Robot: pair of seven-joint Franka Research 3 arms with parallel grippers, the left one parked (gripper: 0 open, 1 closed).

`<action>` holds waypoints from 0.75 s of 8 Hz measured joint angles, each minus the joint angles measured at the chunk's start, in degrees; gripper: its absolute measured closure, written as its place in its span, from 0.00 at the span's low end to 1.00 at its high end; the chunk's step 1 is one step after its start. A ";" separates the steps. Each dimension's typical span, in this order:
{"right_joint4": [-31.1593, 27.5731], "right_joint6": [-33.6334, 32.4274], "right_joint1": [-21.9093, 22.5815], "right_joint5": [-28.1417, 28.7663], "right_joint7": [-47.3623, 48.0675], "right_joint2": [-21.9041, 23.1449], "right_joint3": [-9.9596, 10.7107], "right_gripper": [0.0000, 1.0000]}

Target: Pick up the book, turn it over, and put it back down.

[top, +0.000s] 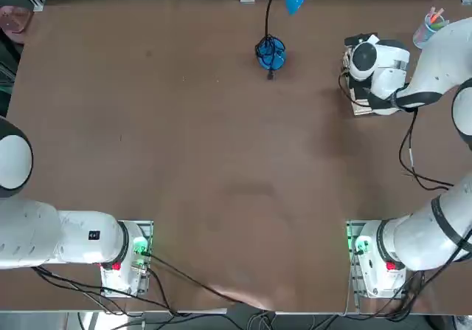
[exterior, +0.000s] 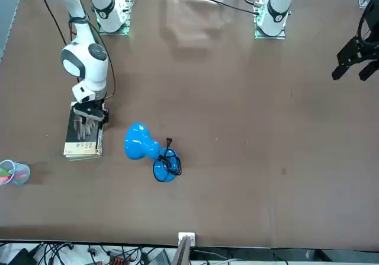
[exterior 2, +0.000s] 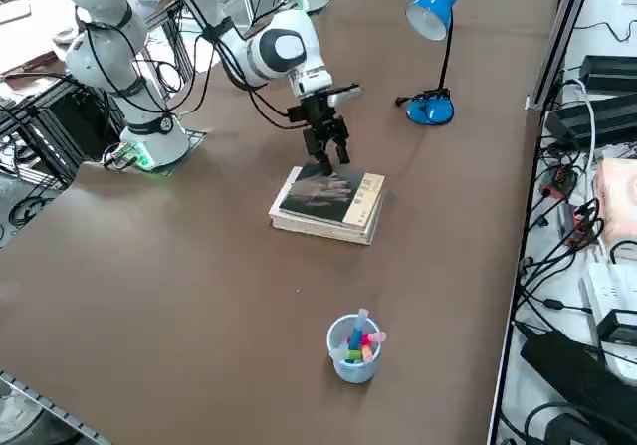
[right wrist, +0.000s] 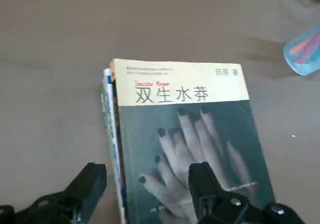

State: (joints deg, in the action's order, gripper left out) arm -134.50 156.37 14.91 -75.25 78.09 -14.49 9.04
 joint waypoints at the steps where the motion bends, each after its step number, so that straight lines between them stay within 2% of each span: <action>1: 0.01 0.42 0.00 0.55 0.21 0.03 0.00 0.00; 5: 1.48 0.39 0.07 8.20 -2.56 0.36 -0.13 0.00; 6: 2.37 -1.33 0.23 10.68 -3.24 0.36 -0.75 0.00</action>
State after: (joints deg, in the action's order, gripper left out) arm -132.13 155.03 15.13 -64.56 74.85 -14.13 8.28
